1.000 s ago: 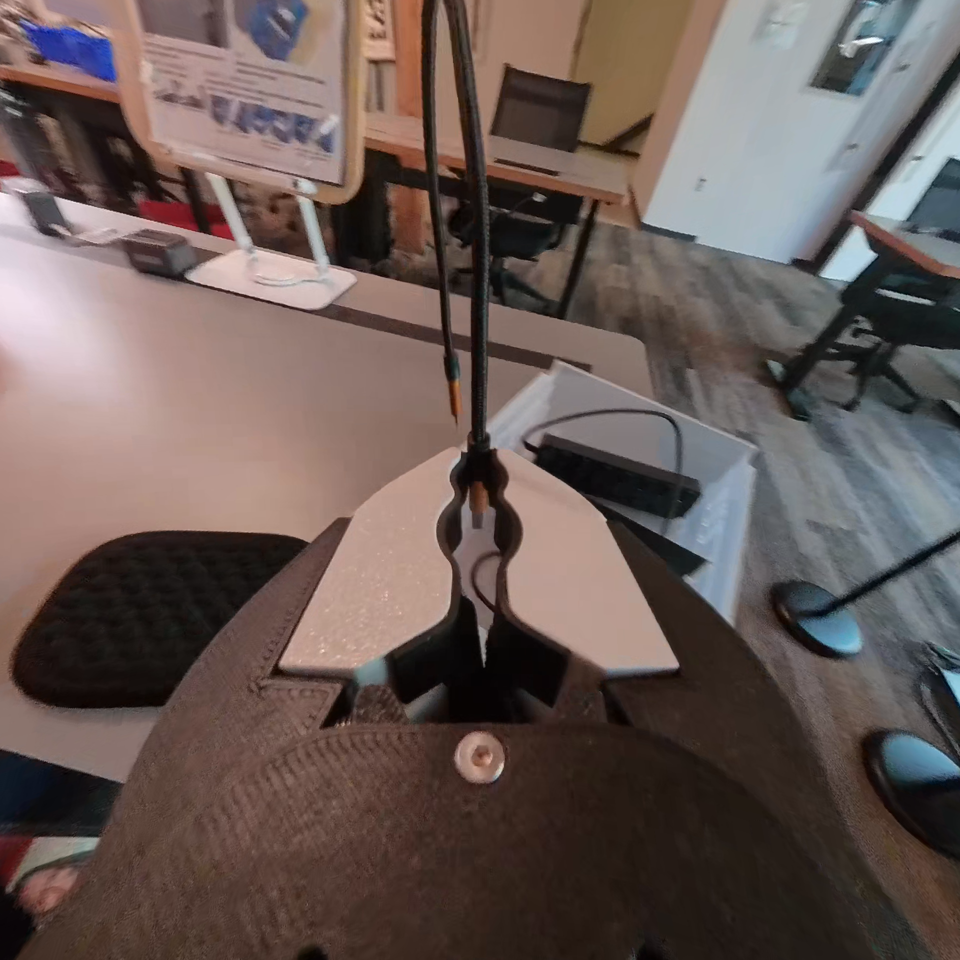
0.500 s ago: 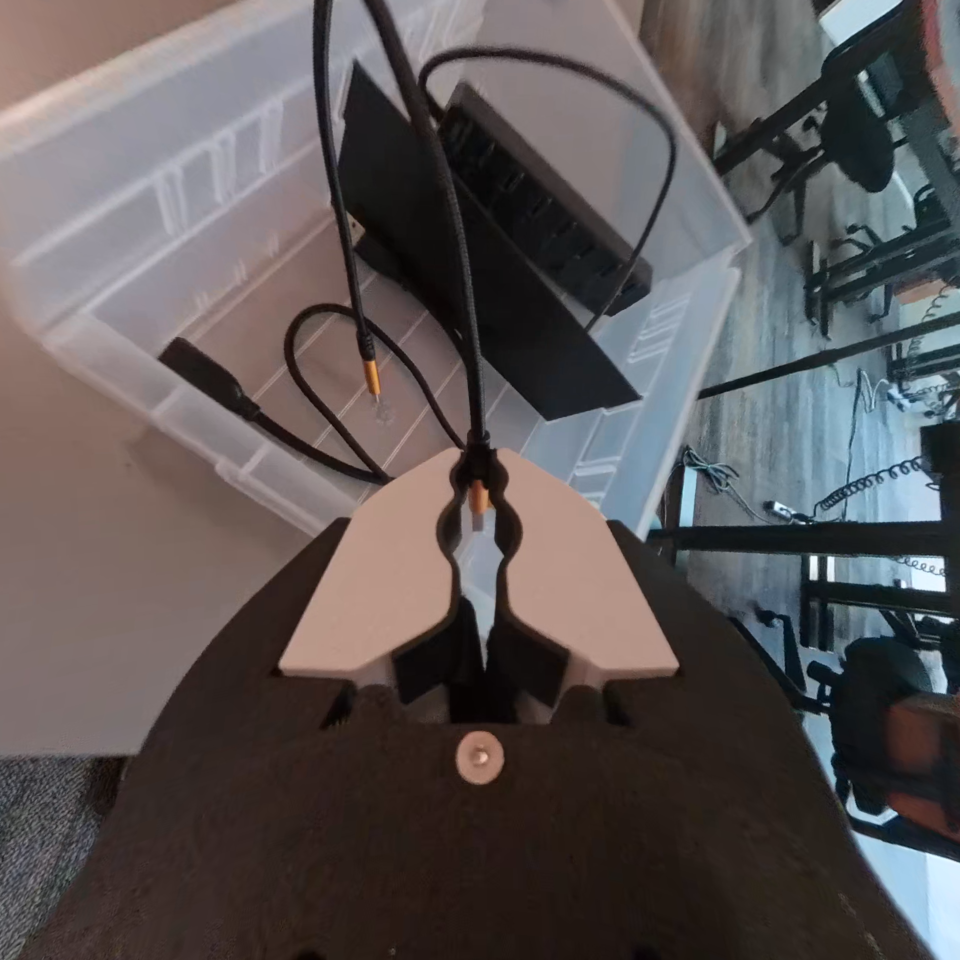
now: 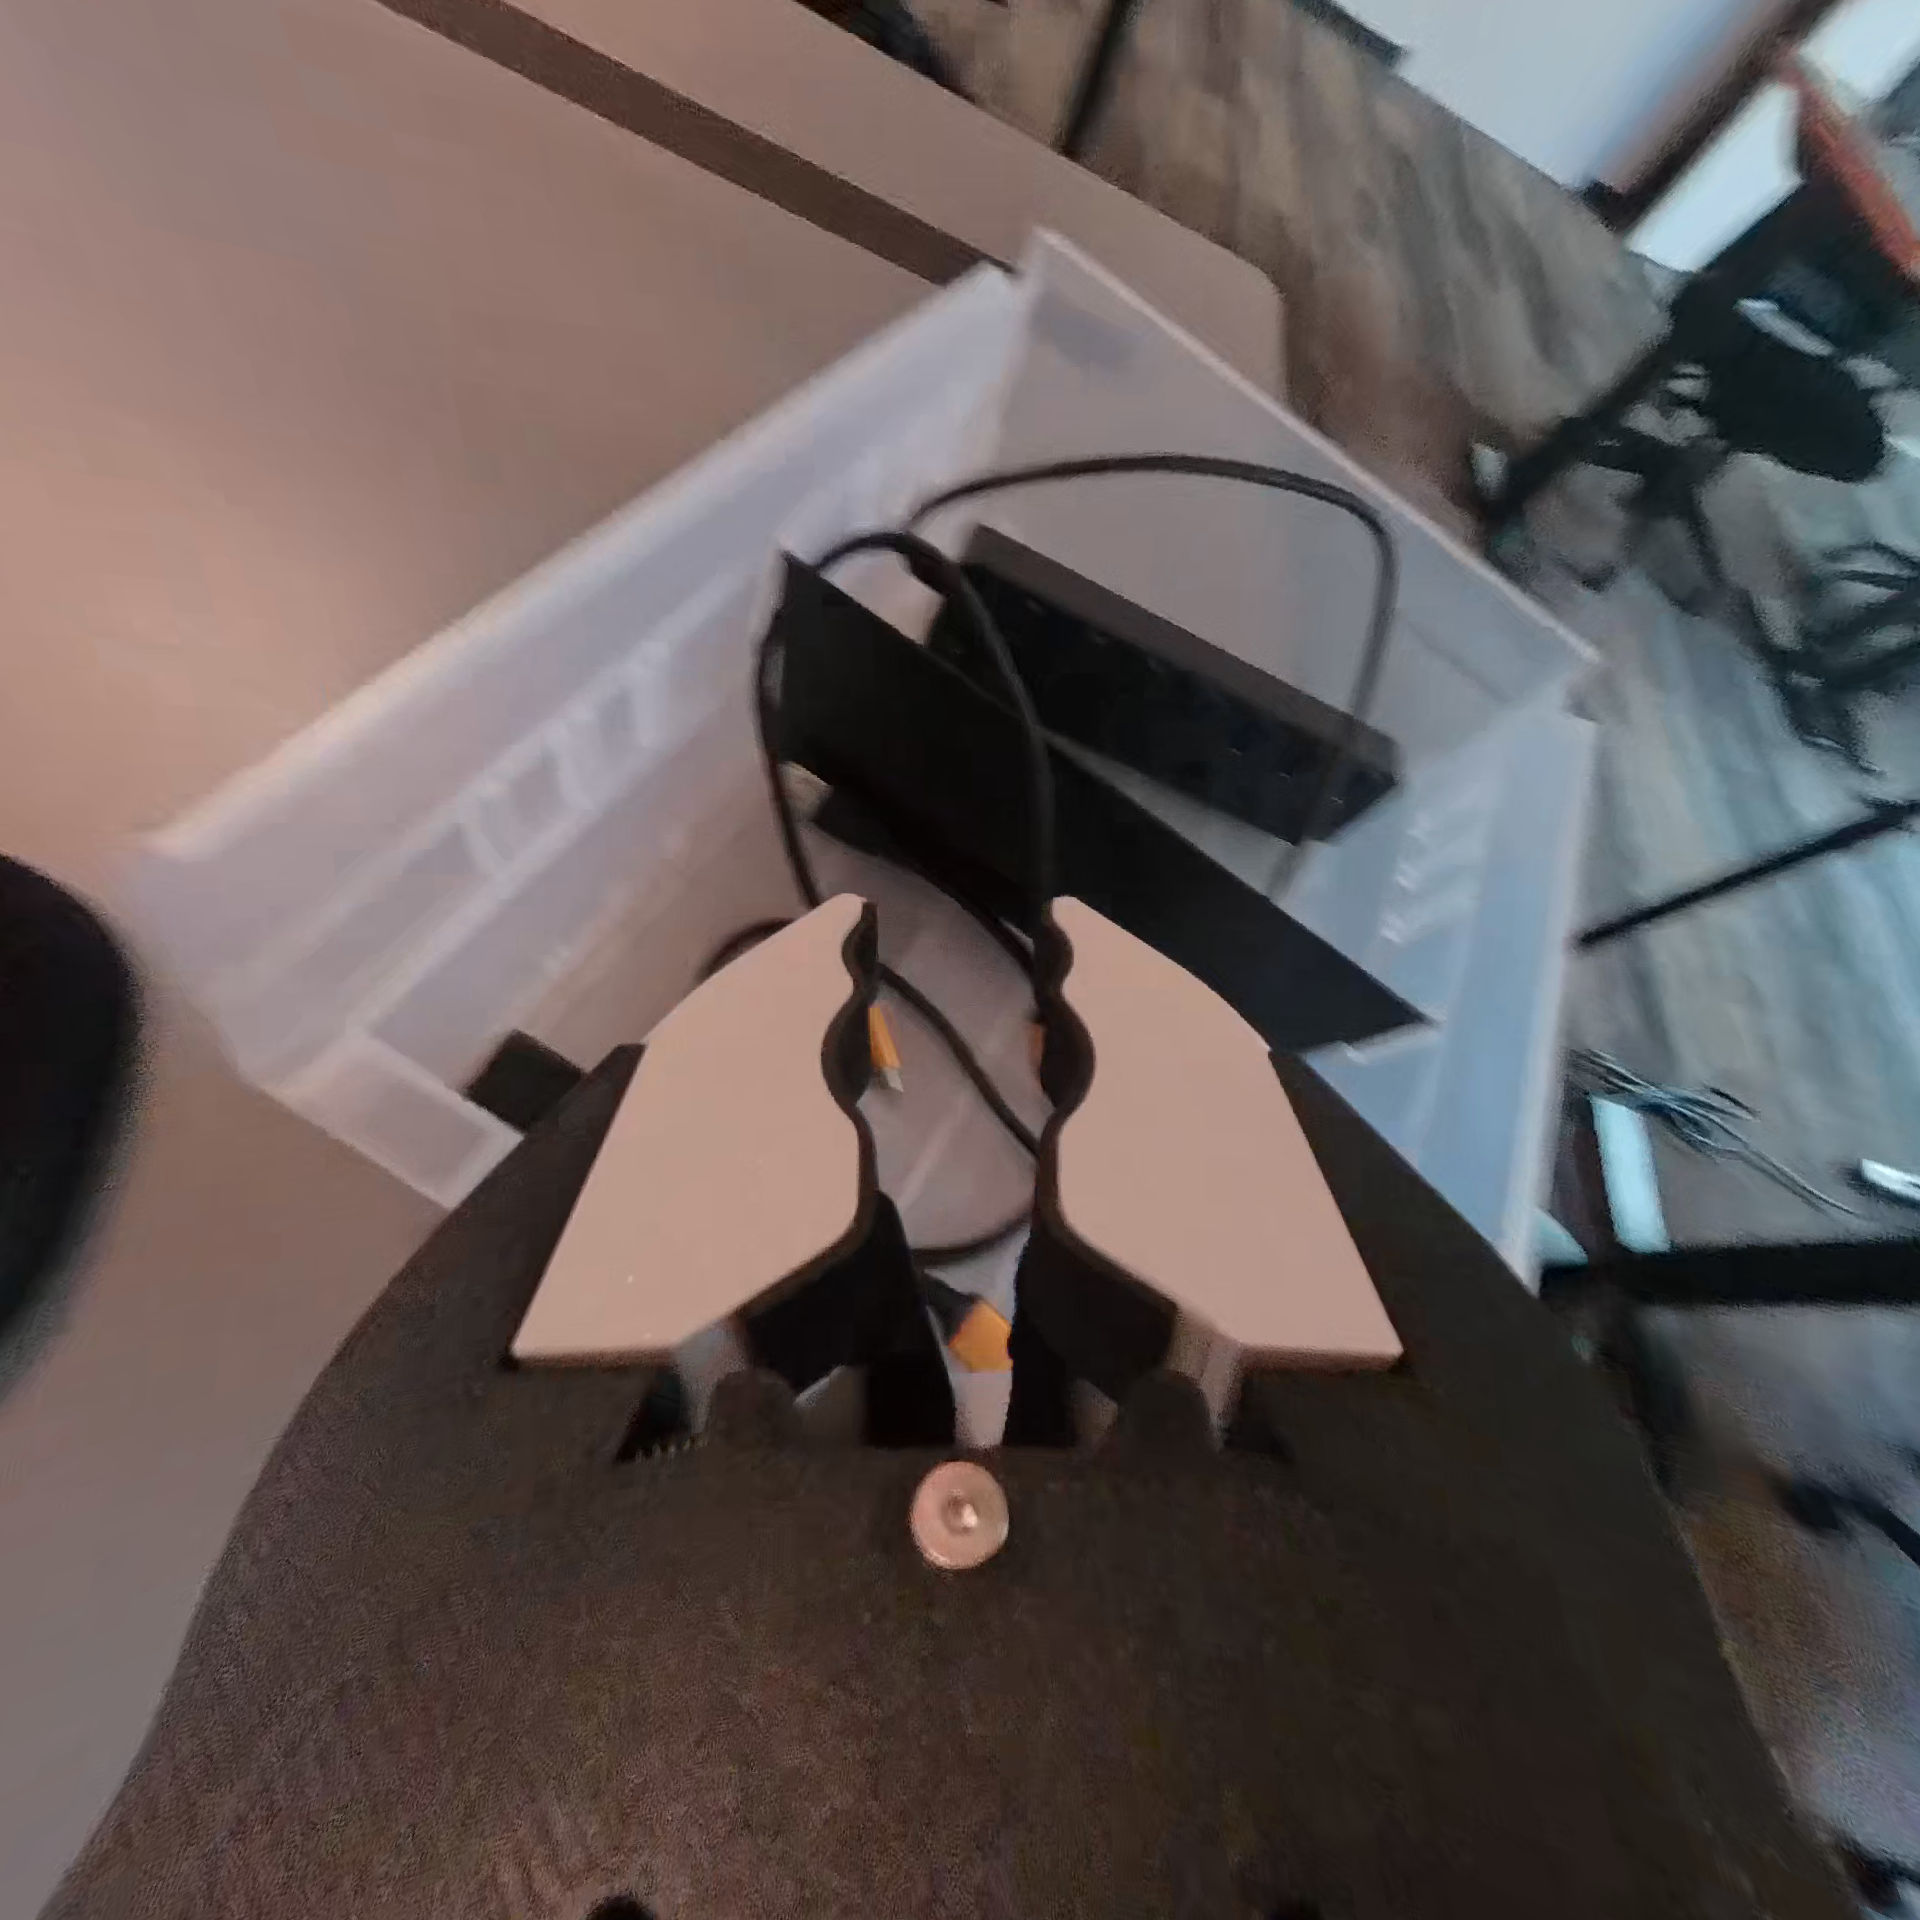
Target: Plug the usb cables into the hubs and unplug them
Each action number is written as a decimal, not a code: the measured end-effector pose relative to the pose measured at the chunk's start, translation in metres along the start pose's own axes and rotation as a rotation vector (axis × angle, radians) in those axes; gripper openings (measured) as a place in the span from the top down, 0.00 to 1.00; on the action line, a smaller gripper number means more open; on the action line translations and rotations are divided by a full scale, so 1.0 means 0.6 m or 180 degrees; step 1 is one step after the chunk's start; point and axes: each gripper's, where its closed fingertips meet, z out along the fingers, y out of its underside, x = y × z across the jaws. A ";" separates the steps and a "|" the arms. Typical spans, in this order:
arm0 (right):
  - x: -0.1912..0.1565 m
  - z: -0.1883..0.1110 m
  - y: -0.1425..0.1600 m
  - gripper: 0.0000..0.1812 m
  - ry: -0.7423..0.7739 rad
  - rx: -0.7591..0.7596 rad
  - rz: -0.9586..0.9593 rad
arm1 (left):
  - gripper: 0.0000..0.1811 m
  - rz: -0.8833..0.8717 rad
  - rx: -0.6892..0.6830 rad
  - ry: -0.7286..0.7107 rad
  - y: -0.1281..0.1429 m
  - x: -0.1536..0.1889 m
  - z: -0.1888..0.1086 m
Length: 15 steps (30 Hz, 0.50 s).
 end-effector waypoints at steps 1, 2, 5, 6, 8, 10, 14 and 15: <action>-0.019 0.010 -0.001 0.85 -0.0213 -0.0046 -0.0001 | 0.91 0.0000 -0.0006 0.0001 0.000 0.000 0.000; -0.037 0.022 0.007 0.85 -0.0398 -0.0201 -0.0048 | 0.91 0.0000 -0.0010 0.0001 0.001 0.000 0.001; -0.059 0.058 0.041 0.86 -0.0562 -0.0802 -0.0194 | 0.91 -0.0018 -0.0022 0.0004 0.002 -0.001 0.001; -0.065 0.067 0.051 0.86 -0.0631 -0.0968 -0.0222 | 0.91 -0.0023 -0.0022 0.0005 0.002 -0.001 0.001; -0.052 0.086 0.057 0.86 -0.0467 -0.1193 -0.0304 | 0.91 -0.0029 -0.0019 0.0009 0.001 -0.001 0.001; -0.056 0.101 0.067 0.87 -0.0511 -0.1326 -0.0325 | 0.91 -0.0040 -0.0024 0.0017 0.002 -0.001 0.001; -0.057 0.098 0.105 0.96 -0.0580 -0.1662 -0.0448 | 0.91 -0.0049 -0.0033 0.0028 0.002 -0.001 0.002; -0.052 0.087 0.105 0.96 -0.0584 -0.1650 -0.0424 | 0.91 -0.0049 -0.0030 0.0029 0.002 -0.001 0.002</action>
